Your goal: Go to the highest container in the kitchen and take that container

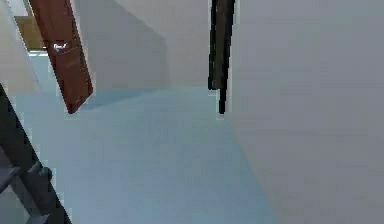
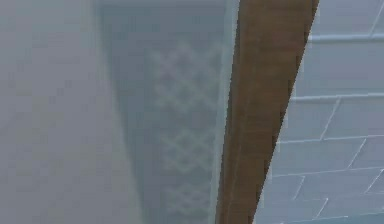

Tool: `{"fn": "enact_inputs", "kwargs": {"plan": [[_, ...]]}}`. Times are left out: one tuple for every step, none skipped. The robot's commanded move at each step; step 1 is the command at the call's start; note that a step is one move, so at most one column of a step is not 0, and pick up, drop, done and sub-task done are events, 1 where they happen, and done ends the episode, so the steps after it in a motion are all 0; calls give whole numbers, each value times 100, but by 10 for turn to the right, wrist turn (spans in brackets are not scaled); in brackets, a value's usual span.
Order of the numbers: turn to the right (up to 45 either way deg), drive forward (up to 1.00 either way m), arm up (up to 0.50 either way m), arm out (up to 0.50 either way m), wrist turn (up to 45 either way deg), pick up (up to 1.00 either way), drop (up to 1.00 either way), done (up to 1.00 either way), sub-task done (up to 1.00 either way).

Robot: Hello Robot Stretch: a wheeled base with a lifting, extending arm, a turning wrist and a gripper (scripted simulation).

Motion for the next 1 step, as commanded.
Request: {"fn": "enact_inputs", "kwargs": {"plan": [[0,100,0,0,0,0,0,0,0]]}}
